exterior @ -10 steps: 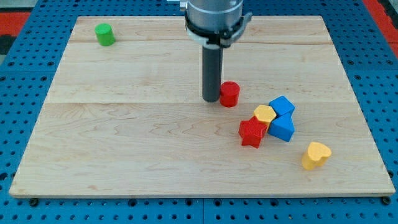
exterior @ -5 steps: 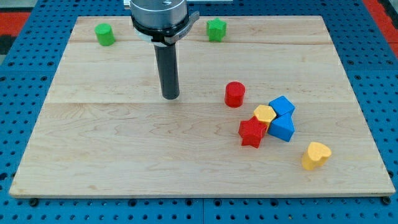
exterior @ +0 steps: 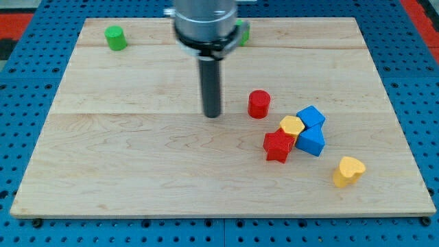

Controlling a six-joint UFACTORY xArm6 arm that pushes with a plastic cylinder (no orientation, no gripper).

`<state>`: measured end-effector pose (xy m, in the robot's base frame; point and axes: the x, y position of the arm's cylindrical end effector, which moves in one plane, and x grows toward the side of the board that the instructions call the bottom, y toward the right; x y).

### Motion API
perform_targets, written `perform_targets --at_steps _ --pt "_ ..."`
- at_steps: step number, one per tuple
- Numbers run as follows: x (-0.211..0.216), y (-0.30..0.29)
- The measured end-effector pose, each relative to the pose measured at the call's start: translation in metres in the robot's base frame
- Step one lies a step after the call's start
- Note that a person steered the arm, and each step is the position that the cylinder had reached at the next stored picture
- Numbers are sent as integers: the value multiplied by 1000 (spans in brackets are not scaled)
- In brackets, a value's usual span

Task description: Move the yellow hexagon into the blue triangle

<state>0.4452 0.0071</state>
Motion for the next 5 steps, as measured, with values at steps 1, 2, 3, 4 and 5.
perform_targets --at_steps 1,2,3,4,5 --pt "17 42" --pt "26 71" --pt "50 74" --pt "76 103" --pt "76 43"
